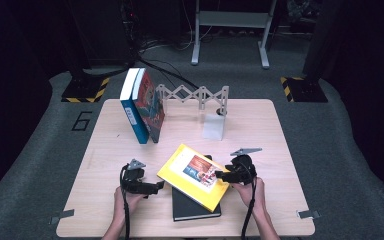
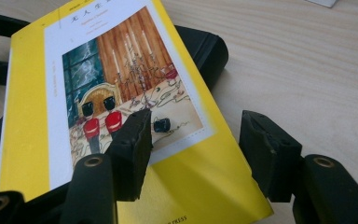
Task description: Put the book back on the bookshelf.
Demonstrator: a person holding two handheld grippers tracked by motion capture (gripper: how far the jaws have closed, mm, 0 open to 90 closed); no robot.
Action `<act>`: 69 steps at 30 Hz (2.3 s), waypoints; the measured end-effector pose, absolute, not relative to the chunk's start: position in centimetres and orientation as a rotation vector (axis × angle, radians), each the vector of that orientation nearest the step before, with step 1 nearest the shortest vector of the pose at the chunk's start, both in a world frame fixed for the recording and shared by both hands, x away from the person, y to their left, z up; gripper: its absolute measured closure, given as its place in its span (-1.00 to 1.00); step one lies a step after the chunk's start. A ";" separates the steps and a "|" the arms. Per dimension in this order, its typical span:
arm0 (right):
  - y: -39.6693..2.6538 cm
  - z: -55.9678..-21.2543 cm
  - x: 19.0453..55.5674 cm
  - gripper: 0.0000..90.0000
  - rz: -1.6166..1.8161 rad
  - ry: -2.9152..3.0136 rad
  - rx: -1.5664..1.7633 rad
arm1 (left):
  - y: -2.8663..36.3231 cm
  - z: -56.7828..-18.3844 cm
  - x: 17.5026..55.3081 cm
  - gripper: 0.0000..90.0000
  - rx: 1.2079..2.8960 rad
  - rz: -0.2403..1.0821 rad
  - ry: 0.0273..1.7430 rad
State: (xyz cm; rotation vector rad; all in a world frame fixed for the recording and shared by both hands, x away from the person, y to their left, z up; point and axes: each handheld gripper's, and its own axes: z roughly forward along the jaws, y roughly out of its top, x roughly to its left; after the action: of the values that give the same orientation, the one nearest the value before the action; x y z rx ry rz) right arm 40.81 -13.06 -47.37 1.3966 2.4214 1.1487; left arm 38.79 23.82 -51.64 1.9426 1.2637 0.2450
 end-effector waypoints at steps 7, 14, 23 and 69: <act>-12.9 -47.3 39.5 0.01 1.144 2.414 1.409 | 23.8 -51.7 40.1 -1.00 1.929 0.245 1.296; -12.7 -47.3 38.6 0.02 1.140 2.412 1.417 | 23.9 -51.6 41.6 -1.00 1.936 0.242 1.314; -12.1 -46.8 39.9 0.02 1.155 2.434 1.358 | 24.6 -51.1 40.5 -1.00 1.866 0.180 1.298; -7.5 -47.4 38.8 0.12 1.159 2.475 1.344 | 21.8 -50.9 43.4 -0.99 1.858 -0.051 1.278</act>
State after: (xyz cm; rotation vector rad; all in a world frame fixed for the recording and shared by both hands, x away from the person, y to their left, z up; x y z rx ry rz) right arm 38.80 -7.54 -47.44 1.3444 2.4747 1.1587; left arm 43.36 21.77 -50.90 1.8584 1.2781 -0.0508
